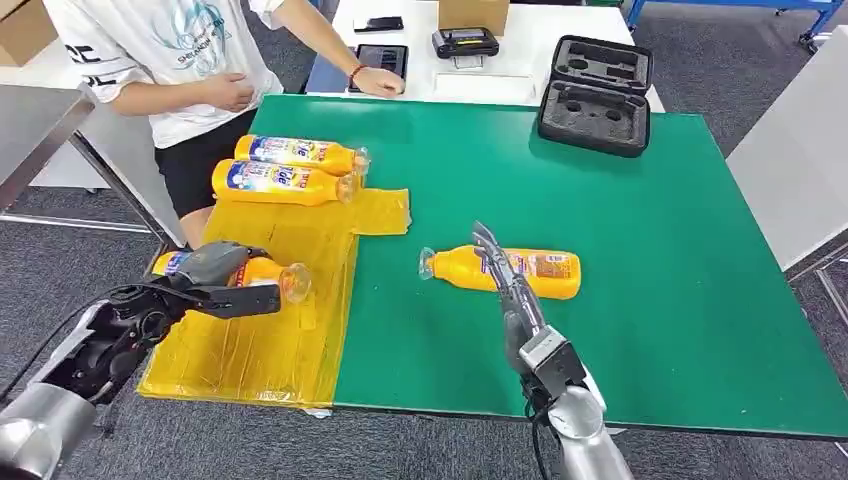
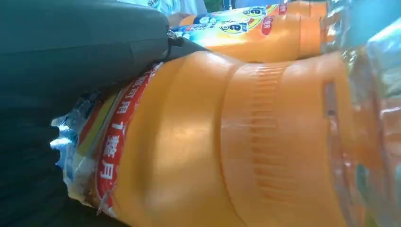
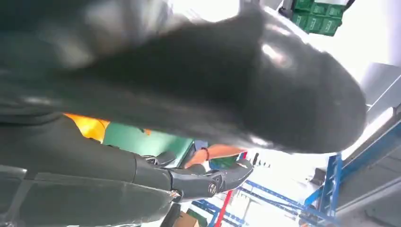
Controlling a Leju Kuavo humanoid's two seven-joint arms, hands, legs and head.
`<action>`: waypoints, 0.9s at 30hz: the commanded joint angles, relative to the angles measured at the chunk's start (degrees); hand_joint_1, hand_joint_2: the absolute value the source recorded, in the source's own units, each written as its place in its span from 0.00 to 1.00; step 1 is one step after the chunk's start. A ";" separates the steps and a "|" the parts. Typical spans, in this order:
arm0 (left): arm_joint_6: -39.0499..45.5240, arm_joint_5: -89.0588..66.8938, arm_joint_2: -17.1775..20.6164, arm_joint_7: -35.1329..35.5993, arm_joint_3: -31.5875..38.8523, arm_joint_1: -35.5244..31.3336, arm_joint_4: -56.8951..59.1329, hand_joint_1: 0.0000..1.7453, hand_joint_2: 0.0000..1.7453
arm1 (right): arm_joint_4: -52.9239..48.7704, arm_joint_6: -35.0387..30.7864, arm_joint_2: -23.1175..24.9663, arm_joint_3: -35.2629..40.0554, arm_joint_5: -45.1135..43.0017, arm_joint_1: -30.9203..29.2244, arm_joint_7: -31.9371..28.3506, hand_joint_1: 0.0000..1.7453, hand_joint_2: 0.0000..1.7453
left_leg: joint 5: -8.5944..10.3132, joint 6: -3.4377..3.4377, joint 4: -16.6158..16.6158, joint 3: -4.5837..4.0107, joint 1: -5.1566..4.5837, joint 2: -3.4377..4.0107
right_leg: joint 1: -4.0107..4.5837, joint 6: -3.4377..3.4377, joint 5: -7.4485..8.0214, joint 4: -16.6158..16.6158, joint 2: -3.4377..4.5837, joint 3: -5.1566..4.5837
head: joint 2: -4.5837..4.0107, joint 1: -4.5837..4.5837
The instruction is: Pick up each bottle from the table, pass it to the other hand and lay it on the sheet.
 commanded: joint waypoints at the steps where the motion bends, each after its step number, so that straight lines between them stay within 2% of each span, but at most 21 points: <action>1: -2.25 0.55 -2.76 -0.94 -12.12 -10.34 13.86 1.00 1.00 | 5.15 -0.87 -1.37 0.24 0.64 -0.98 -1.47 0.00 0.00 | -0.05 -0.06 -0.03 0.27 0.06 -0.20 | 0.07 -0.08 -0.10 -0.05 -0.20 0.37 | 0.00 -0.02; 2: -2.61 1.09 -2.53 -1.36 -12.36 -10.36 14.35 1.00 1.00 | 5.32 -1.19 -1.34 0.49 0.96 -0.66 -1.83 0.00 0.00 | -0.13 -0.09 -0.04 0.45 0.09 -0.16 | 0.10 -0.12 -0.15 -0.07 -0.16 0.54 | 0.00 0.00; 3: -2.50 1.13 -2.43 -1.35 -12.39 -10.33 14.54 1.00 1.00 | 5.41 -1.18 -1.24 0.55 0.89 -0.49 -1.90 0.00 0.00 | -0.04 -0.04 -0.06 0.21 0.03 -0.08 | 0.04 -0.04 -0.04 -0.06 -0.05 0.27 | 0.00 -0.02; 4: -2.44 1.18 -2.42 -1.33 -12.45 -10.30 14.72 1.00 1.00 | 5.42 -1.19 -1.20 0.61 0.84 -0.37 -1.95 0.00 0.00 | -0.13 -0.08 -0.07 0.40 0.07 -0.07 | 0.08 -0.09 -0.11 -0.09 -0.05 0.47 | 0.00 0.00; 7: -2.26 1.00 -2.51 -1.24 -12.64 -10.36 14.72 1.00 1.00 | 5.36 -1.19 -1.20 0.61 0.88 -0.51 -1.87 0.00 0.00 | -0.04 -0.04 -0.04 0.14 0.04 -0.04 | 0.05 -0.04 -0.03 -0.04 -0.03 0.18 | 0.00 0.00; 12: -0.32 -0.77 -4.80 -0.09 -15.33 -10.96 18.28 1.00 1.00 | 6.84 -1.61 -0.72 0.58 0.90 -0.92 -2.01 0.00 0.00 | -0.13 -0.08 -0.04 0.42 0.08 -0.11 | 0.10 -0.09 -0.15 -0.07 -0.11 0.50 | 0.00 0.00; 13: -0.26 -0.76 -4.87 -0.10 -15.36 -10.85 18.31 1.00 1.00 | 6.89 -1.62 -0.69 0.59 0.89 -0.85 -2.02 0.00 0.00 | -0.02 -0.03 -0.05 0.14 0.03 -0.04 | 0.04 -0.03 -0.03 -0.05 -0.04 0.18 | 0.00 -0.02; 16: -0.26 -1.69 -5.43 0.15 -16.79 -11.71 20.78 1.00 1.00 | 7.93 -1.73 -0.56 0.93 1.00 -1.22 -2.03 0.00 0.00 | -0.03 -0.04 -0.04 0.15 0.03 -0.04 | 0.04 -0.04 -0.04 -0.04 -0.04 0.19 | 0.00 -0.02; 17: -0.52 -1.75 -5.54 -0.01 -17.13 -12.17 21.42 1.00 1.00 | 8.11 -1.77 -0.46 0.97 1.02 -1.27 -2.03 0.00 0.00 | -0.13 -0.09 -0.05 0.47 0.09 -0.08 | 0.10 -0.11 -0.14 -0.09 -0.08 0.55 | 0.00 0.00; 18: -0.34 -2.02 -5.59 -0.07 -17.54 -12.55 22.15 1.00 1.00 | 8.27 -1.86 -0.41 1.04 1.05 -1.23 -2.03 0.00 0.00 | -0.04 -0.05 -0.03 0.17 0.04 -0.03 | 0.05 -0.05 -0.04 -0.04 -0.03 0.23 | 0.00 0.00; 25: -1.47 -3.61 -5.41 -0.83 -20.20 -13.29 24.39 1.00 1.00 | 8.86 -1.76 0.14 1.20 1.09 -1.56 -2.10 0.00 0.00 | -0.03 -0.04 -0.04 0.12 0.01 0.00 | 0.02 -0.04 -0.01 -0.02 0.03 0.16 | 0.00 -0.02; 27: -1.55 -3.62 -4.81 -0.88 -20.40 -12.55 24.07 0.98 1.00 | 8.61 -1.67 0.23 1.18 1.13 -1.51 -2.02 0.00 0.00 | -0.14 -0.10 -0.05 0.39 0.06 0.01 | 0.07 -0.11 -0.11 -0.04 0.04 0.42 | 0.00 0.00</action>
